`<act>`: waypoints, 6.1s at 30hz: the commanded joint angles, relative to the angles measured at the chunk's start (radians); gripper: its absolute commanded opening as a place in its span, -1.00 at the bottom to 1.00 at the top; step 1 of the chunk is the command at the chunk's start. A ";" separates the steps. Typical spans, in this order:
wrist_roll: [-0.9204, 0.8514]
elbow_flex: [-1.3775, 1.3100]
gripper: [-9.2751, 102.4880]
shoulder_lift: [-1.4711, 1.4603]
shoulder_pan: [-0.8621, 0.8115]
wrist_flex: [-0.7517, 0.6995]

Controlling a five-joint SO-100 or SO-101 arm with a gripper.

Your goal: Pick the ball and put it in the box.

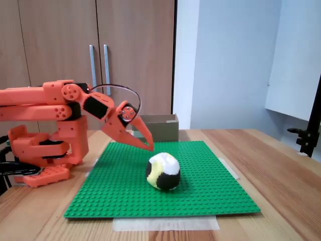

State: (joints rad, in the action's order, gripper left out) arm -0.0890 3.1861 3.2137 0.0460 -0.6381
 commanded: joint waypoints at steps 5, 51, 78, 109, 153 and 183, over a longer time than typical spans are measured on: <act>-0.008 0.032 -0.85 0.009 0.000 0.000; -0.008 0.032 -0.85 0.009 0.000 0.000; -0.008 0.032 -0.85 0.009 0.000 0.000; -0.008 0.032 -0.85 0.009 0.000 0.000; 0.066 -0.793 -0.85 -0.577 -0.051 -0.225; 0.118 -1.520 -0.85 -1.164 -0.230 -0.661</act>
State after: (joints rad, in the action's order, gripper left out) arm 0.0261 1.7227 2.0525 -0.1749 -1.2747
